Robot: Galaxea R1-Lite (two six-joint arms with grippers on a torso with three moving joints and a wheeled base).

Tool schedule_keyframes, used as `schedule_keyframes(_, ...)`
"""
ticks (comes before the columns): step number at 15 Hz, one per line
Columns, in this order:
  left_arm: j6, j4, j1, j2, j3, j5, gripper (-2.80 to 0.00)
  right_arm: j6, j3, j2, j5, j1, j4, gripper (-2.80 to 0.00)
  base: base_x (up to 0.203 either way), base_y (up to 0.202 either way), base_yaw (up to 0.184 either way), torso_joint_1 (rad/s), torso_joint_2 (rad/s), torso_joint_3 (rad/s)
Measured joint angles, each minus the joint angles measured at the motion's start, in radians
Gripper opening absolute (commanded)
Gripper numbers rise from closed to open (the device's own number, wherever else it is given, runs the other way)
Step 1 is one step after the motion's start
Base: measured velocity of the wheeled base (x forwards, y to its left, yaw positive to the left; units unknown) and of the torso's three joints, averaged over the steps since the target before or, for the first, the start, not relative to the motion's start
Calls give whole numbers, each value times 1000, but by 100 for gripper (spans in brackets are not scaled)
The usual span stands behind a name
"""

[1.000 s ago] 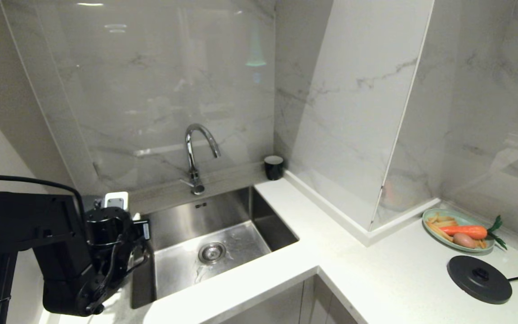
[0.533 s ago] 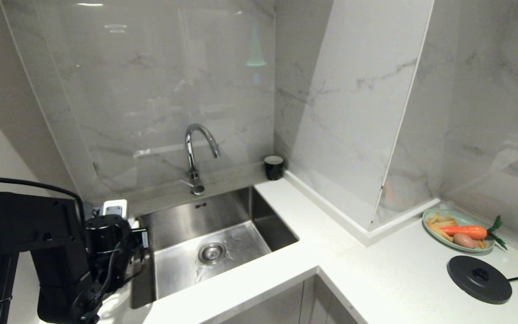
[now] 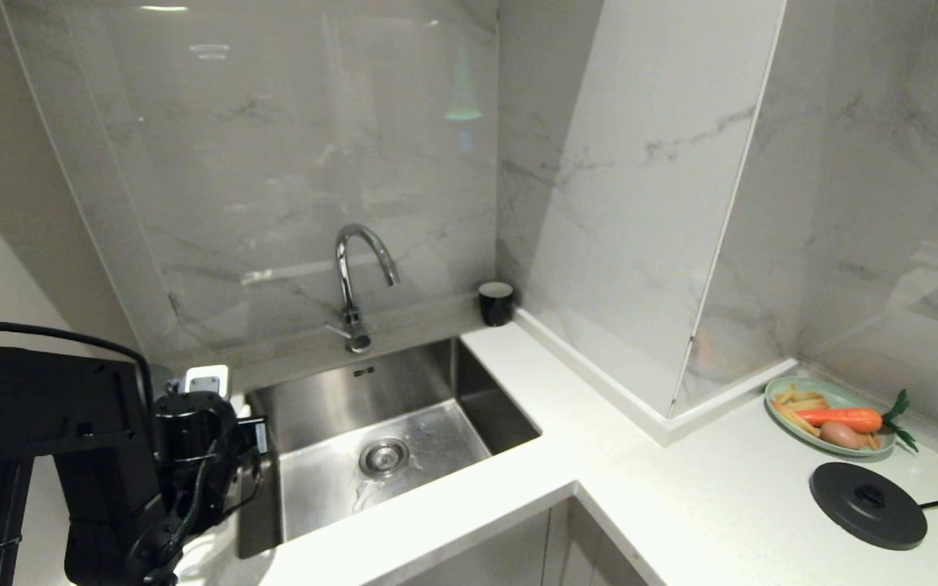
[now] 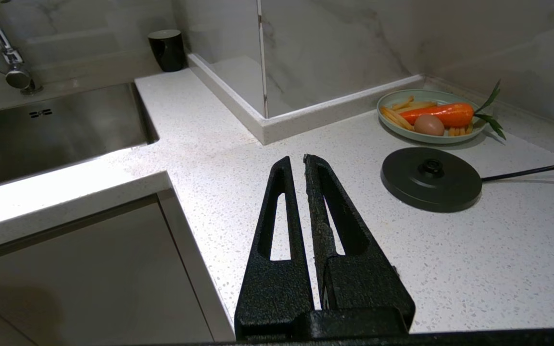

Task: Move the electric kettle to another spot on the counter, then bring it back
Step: Place it by the sink

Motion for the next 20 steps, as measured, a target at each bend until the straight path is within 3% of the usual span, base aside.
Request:
schedule_keyframes(11,0,1,0,-2,-19,2,-280,0,0,0,0,0,0,-280,0,0,0,0,0,0)
schedule_keyframes(12,1,1,0,-2,-19,1,0,1,0,0,0,0,0,-280,0,0,0,0,0,0)
schedule_keyframes(20,-8,-3,-2,-2,6,0,0,0,0,0,1,0,0,-280,0,0,0,0,0,0)
